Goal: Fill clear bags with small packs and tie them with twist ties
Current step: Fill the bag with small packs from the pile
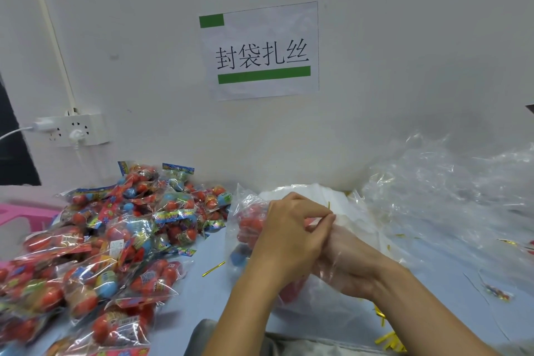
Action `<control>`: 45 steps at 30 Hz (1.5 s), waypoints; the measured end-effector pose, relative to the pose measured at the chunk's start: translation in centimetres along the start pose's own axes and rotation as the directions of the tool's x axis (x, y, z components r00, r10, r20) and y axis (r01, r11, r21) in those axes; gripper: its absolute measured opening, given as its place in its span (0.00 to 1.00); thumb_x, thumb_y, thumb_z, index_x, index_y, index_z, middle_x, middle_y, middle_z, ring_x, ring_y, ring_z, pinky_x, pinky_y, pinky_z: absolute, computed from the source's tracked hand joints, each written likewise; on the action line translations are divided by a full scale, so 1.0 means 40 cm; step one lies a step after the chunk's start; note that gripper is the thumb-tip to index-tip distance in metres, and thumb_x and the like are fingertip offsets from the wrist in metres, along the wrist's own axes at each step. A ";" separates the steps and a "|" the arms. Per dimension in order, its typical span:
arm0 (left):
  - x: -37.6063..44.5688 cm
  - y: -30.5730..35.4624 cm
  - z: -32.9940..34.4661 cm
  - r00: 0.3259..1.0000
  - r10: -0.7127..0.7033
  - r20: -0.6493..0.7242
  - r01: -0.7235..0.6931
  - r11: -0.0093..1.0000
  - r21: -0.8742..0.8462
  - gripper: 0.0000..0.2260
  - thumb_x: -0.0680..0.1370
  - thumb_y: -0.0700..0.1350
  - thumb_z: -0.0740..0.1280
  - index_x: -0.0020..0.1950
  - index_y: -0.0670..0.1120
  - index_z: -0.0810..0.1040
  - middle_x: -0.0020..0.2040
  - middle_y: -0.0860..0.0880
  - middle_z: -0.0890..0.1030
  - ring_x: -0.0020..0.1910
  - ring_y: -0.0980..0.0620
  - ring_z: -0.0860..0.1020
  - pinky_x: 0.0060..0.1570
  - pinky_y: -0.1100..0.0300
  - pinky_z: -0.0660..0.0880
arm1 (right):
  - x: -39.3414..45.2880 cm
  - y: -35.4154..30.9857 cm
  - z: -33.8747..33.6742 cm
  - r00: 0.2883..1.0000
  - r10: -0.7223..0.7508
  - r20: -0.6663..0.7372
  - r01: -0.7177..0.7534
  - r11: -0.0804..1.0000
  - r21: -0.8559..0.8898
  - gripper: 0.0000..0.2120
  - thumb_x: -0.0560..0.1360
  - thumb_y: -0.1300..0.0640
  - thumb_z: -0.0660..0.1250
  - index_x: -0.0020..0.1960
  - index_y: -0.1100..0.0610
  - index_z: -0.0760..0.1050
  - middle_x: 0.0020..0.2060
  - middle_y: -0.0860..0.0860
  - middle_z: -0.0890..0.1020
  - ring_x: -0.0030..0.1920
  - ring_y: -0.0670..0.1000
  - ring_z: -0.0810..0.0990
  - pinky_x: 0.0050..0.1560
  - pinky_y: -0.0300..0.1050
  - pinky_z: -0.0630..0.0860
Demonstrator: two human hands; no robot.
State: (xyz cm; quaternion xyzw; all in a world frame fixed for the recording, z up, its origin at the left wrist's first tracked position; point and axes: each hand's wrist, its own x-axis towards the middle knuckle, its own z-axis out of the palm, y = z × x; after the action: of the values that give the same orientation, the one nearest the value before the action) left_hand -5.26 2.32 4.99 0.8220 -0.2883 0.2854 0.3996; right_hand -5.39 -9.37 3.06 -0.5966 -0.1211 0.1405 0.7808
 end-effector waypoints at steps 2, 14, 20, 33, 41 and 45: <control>0.002 -0.005 -0.009 0.995 -0.020 -0.102 0.017 0.999 -0.033 0.08 0.74 0.46 0.69 0.41 0.46 0.87 0.40 0.55 0.85 0.45 0.55 0.79 0.51 0.56 0.74 | 0.004 -0.003 0.003 1.000 0.002 -0.005 -0.003 0.998 -0.058 0.14 0.82 0.70 0.53 0.56 0.74 0.76 0.48 0.67 0.81 0.49 0.61 0.82 0.56 0.58 0.79; 0.006 -0.031 -0.026 0.977 -0.150 -0.150 0.129 0.981 -0.142 0.07 0.75 0.45 0.70 0.40 0.46 0.86 0.39 0.60 0.84 0.40 0.58 0.82 0.46 0.57 0.77 | 0.016 -0.010 0.031 1.000 -0.001 0.025 0.001 1.000 0.019 0.20 0.84 0.61 0.56 0.47 0.54 0.86 0.43 0.54 0.85 0.43 0.52 0.83 0.49 0.47 0.82; 0.009 -0.051 -0.026 0.966 -0.152 -0.211 0.123 0.982 -0.142 0.09 0.77 0.43 0.69 0.39 0.42 0.84 0.34 0.49 0.83 0.36 0.50 0.81 0.41 0.53 0.77 | 0.001 -0.029 0.039 1.000 -0.013 -0.010 0.013 1.000 -0.001 0.18 0.84 0.60 0.56 0.53 0.60 0.85 0.48 0.58 0.85 0.47 0.56 0.84 0.49 0.47 0.82; 0.021 -0.104 -0.092 0.643 -0.458 -0.615 0.271 0.886 -0.376 0.08 0.80 0.44 0.69 0.41 0.52 0.83 0.36 0.52 0.84 0.38 0.51 0.82 0.42 0.54 0.80 | -0.063 -0.136 -0.031 0.943 -0.293 -0.158 0.311 0.945 0.103 0.14 0.73 0.67 0.63 0.55 0.63 0.82 0.50 0.59 0.87 0.50 0.55 0.87 0.47 0.43 0.84; 0.029 -0.087 -0.104 0.533 -0.557 -0.637 0.214 0.817 -0.536 0.15 0.80 0.42 0.68 0.36 0.57 0.79 0.32 0.63 0.82 0.35 0.64 0.81 0.37 0.70 0.75 | -0.011 0.000 -0.081 0.989 -0.059 -0.135 -0.038 0.784 -0.619 0.24 0.72 0.54 0.77 0.65 0.43 0.76 0.53 0.45 0.84 0.47 0.45 0.86 0.42 0.37 0.79; 0.036 -0.082 -0.090 0.482 -0.676 -0.558 0.155 0.693 -0.704 0.12 0.79 0.38 0.69 0.36 0.48 0.82 0.34 0.53 0.84 0.36 0.55 0.81 0.39 0.62 0.79 | 0.023 0.021 -0.025 0.939 -0.301 -0.167 0.152 0.797 -0.584 0.17 0.69 0.45 0.79 0.57 0.40 0.80 0.48 0.42 0.86 0.46 0.43 0.86 0.45 0.40 0.80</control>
State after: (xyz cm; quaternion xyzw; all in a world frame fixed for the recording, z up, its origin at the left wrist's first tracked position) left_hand -2.84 6.59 6.25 0.4949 0.0693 0.4037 0.7664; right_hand -4.22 -9.74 2.02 -0.7938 -0.1280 -0.0735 0.5900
